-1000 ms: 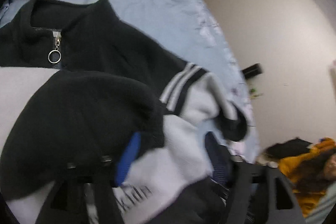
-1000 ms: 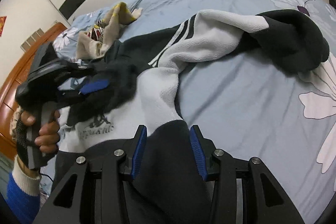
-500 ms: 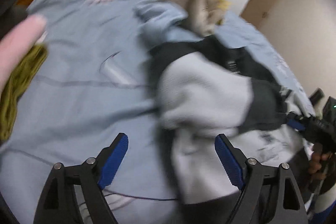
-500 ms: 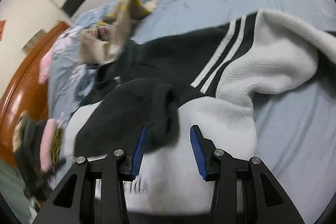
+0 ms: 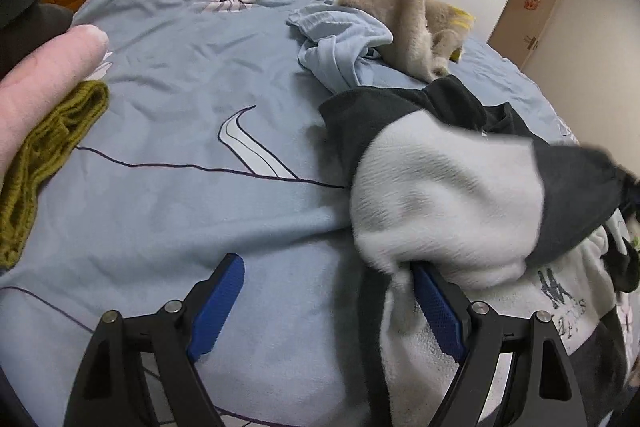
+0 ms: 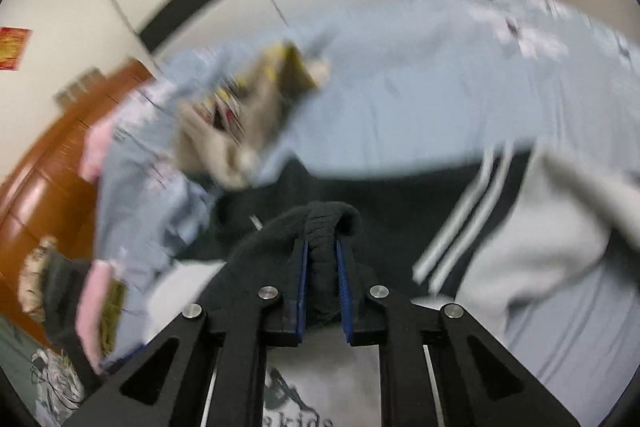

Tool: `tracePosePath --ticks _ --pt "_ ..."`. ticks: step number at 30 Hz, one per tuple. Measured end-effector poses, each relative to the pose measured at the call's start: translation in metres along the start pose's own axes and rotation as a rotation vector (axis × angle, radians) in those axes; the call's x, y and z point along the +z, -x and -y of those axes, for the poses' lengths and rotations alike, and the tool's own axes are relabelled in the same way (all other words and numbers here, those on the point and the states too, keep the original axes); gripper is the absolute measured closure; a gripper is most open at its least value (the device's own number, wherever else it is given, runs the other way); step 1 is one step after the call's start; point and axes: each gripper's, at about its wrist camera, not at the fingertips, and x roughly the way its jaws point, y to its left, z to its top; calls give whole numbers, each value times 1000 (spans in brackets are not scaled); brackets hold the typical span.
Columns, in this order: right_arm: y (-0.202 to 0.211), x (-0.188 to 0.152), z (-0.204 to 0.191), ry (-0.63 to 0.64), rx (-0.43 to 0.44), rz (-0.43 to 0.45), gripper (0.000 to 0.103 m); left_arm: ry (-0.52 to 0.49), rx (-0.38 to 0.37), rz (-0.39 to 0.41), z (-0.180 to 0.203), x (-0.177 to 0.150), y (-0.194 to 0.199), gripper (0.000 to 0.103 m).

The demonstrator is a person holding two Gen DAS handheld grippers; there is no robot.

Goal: Fold clothes
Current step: 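Grasp the other sleeve with the right gripper and fold it across the body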

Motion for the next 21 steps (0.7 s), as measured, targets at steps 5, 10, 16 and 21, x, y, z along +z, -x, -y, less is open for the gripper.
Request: tracePosePath --ticks 5,10,16,21 --pt "-31 -15 44 -71 -103 -111 89 0 -6 -5 -1 -2 -3 15" --pt "-46 -29 65 -125 -94 -137 88 -13 -52 -25 -5 -3 2 15" --pt "6 -17 66 -43 -46 -56 70 17 -189 20 -23 -18 47 16" --pt "94 -1 128 -22 -328 105 61 102 -182 93 -55 -35 88 16"
